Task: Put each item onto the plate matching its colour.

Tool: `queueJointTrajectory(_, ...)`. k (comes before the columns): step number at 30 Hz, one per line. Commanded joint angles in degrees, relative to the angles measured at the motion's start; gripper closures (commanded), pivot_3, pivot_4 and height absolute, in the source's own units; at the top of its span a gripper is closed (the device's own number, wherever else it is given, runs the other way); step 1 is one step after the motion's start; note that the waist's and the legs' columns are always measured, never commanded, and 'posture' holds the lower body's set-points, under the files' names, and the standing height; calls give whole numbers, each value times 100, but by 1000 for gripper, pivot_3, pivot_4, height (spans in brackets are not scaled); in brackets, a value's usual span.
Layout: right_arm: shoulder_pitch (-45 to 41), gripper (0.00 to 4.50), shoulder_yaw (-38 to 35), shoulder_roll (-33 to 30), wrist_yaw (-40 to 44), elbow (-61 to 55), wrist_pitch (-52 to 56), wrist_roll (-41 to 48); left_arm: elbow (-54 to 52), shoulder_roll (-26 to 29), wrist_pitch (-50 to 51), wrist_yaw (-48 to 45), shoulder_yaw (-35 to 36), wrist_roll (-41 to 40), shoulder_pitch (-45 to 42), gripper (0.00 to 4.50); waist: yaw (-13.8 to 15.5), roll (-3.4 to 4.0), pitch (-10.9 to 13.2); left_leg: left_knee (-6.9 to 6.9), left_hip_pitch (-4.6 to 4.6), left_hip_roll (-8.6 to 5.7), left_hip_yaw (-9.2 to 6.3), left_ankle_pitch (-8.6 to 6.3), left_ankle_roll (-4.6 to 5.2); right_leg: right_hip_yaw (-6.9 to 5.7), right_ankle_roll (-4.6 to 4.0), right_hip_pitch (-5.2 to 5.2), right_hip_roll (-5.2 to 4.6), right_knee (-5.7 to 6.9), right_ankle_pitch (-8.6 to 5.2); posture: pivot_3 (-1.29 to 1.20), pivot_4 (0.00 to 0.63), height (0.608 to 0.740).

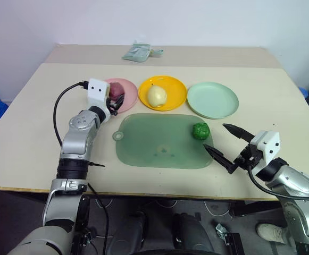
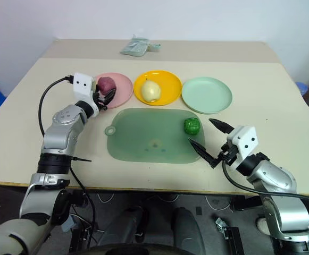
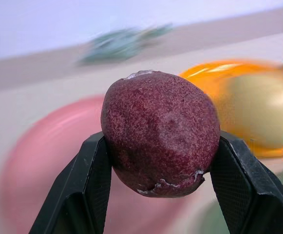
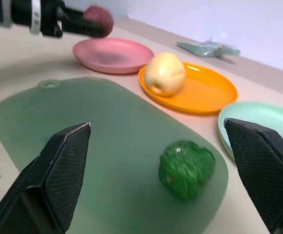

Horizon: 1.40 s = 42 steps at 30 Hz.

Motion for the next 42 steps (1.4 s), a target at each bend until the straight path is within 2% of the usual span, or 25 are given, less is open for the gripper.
queueJointTrajectory(1,-138,0,-44,5,15,23,-71,5,979,-151,-594,671,98,210,-618,2062,14,-1,0,4,-2,-1,0,-1,1,-1,1,0,0,1,0,0,150,740)
queueJointTrajectory(4,-137,0,-62,-3,22,0,-41,36,2176,-234,-1181,1063,126,308,-1127,2062,12,-1,0,10,-5,-2,-1,-2,3,-3,3,0,-1,1,2,0,150,740)
queueJointTrajectory(9,-106,0,-93,-40,1,-90,32,35,3619,-232,-1905,1247,39,430,-1663,65,-48,-1,0,9,-5,-2,1,-5,5,-4,4,-2,-1,4,2,0,150,740)
queueJointTrajectory(14,-146,0,-46,-40,-240,-239,311,-42,3718,-270,-2309,902,77,292,-1700,65,-39,-1,1,11,-7,-2,1,-6,4,-3,4,-5,-1,7,2,0,150,740)
queueJointTrajectory(16,-157,0,-24,-27,-372,-223,455,-96,3249,-293,-2359,498,83,138,-1477,65,-32,-1,1,15,-9,-2,2,-8,6,-3,4,-5,-3,7,2,0,150,740)
queueJointTrajectory(18,-183,0,11,-2,-468,-187,548,-146,2274,-223,-2519,85,-135,184,-980,65,-47,0,0,15,-10,-3,1,-9,8,-2,4,-5,-5,6,2,0,150,740)
queueJointTrajectory(22,-266,0,121,76,-610,-33,650,-251,-91,-19,-1916,-1022,-114,-539,289,65,-103,4,-2,10,-10,0,9,-13,4,12,2,-14,-4,9,2,0,150,740)
queueJointTrajectory(25,-409,0,270,188,-710,277,611,-431,-1146,194,-1582,-1572,29,-1071,1006,65,-131,7,-4,10,-9,5,9,-14,4,12,1,-14,-1,12,2,0,150,740)
queueJointTrajectory(33,-1007,0,761,510,-786,1439,216,-1011,-2489,1155,-1296,-3206,104,-1946,2228,65,-191,17,-7,12,-6,4,9,-14,6,9,-3,-9,0,9,2,0,150,740)
queueJointTrajectory(42,-1504,0,875,732,-682,1942,40,-1085,-3058,1734,-850,-3898,184,-2394,2715,65,-189,25,-7,8,-6,4,8,-15,6,9,-4,-11,0,9,1,0,150,740)
